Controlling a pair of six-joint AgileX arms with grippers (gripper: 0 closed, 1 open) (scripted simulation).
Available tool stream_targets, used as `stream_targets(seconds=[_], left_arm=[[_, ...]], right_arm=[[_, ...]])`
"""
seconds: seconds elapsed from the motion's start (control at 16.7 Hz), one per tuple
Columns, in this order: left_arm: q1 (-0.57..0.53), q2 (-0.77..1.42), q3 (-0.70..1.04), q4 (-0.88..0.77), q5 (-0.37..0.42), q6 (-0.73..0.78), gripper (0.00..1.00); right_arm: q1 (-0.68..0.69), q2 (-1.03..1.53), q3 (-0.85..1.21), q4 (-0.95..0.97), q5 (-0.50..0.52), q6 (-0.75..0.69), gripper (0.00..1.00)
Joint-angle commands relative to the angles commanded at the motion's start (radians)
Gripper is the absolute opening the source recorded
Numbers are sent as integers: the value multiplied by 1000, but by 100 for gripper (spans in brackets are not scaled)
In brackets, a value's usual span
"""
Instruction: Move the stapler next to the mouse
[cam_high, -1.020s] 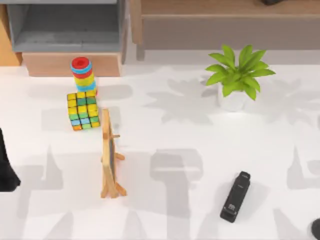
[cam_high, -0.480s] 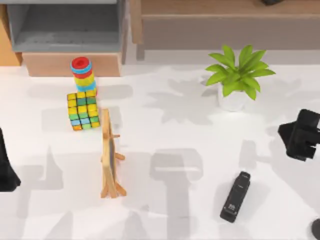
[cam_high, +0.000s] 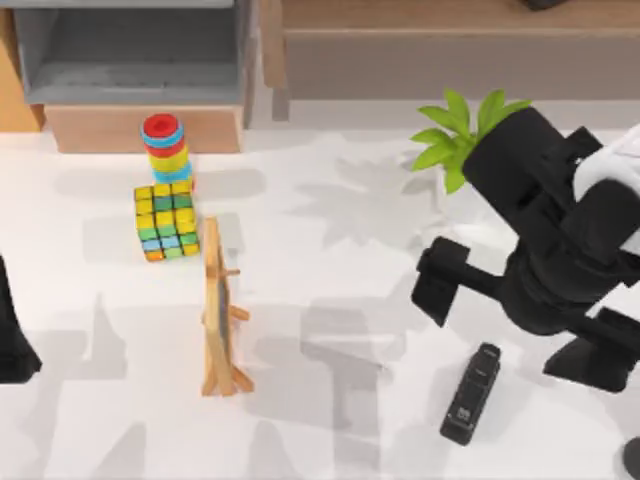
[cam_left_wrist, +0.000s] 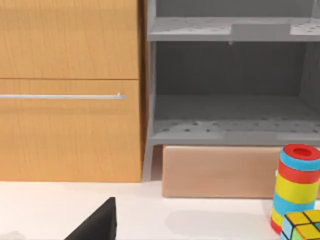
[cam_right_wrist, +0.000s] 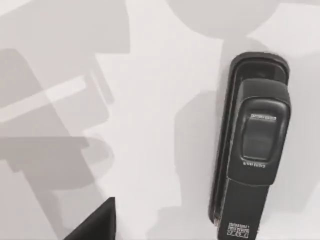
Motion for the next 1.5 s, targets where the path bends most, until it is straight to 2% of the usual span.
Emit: stream_targets(seconds=[0.24, 0.66, 1.08, 1.32, 1.5], left_arm=[[0, 0, 0, 0, 0, 0, 100], [0, 0, 0, 0, 0, 0, 100], [0, 0, 0, 0, 0, 0, 100], [0, 0, 0, 0, 0, 0, 100], [0, 0, 0, 0, 0, 0, 100]], right_arm=[[21, 170, 105, -103, -3, 83, 100], [18, 190, 112, -112, -4, 88, 100], [23, 273, 16, 70, -3, 92, 100], [23, 279, 11, 78, -3, 93, 100], [23, 279, 11, 78, -3, 93, 77]])
